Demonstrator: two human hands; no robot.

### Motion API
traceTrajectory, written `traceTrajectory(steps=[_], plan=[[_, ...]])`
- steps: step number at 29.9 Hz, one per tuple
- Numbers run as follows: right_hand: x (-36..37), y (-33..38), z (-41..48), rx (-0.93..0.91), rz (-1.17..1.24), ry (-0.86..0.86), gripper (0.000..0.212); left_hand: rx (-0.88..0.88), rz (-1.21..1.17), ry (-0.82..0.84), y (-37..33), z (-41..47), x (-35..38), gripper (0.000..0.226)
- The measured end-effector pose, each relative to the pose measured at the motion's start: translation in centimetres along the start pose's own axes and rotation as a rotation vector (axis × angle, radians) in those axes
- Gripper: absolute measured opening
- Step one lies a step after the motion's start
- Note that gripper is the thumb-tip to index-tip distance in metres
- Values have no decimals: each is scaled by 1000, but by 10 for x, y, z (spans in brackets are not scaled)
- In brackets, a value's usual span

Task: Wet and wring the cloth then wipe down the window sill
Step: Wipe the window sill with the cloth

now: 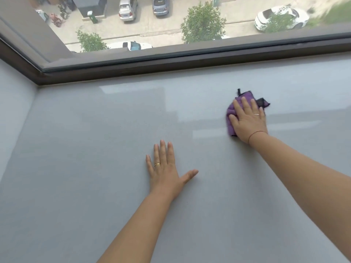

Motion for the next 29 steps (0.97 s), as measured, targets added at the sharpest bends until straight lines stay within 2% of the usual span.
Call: traceTrajectory(steps=[2, 4, 6, 9, 11, 13, 15, 19, 21, 23, 26, 29], plan=[[0, -10, -4, 123, 27, 9, 58, 29, -8, 3, 0, -9, 6, 102], [5, 13, -14, 153, 31, 3, 59, 47, -5, -16, 0, -16, 11, 97], [18, 57, -33, 31, 1, 4, 59, 55, 8, -53, 1, -22, 12, 94], [43, 124, -75, -272, -47, 42, 59, 53, 45, -114, 7, -30, 11, 91], [54, 140, -96, -419, -81, 94, 59, 51, 59, -121, 12, -35, 11, 91], [51, 126, -95, -474, -96, 92, 58, 49, 67, -107, 16, -40, 13, 90], [38, 88, -81, -372, -63, 46, 57, 55, 74, -87, 17, -43, 17, 89], [17, 6, -63, -39, -18, 9, 57, 59, 65, -52, 18, -41, 20, 88], [19, 6, -67, 65, -3, 15, 58, 64, 62, -41, 19, -42, 21, 88], [24, 31, -79, 90, 4, 5, 59, 65, 49, -52, 21, -44, 21, 90], [45, 97, -114, -137, -16, 4, 60, 52, 36, -85, 23, -49, 19, 97], [66, 140, -152, -396, -62, 81, 60, 51, 37, -94, 22, -63, 23, 100]])
Point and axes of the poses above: each hand's wrist, its own z-axis towards the middle knuckle, its own x-axis out of the palm, y = z × x, the point moved 6 cm from there along z, towards the middle knuckle, and after that the axes turned 1 degree about x, right-handed, at the moved point
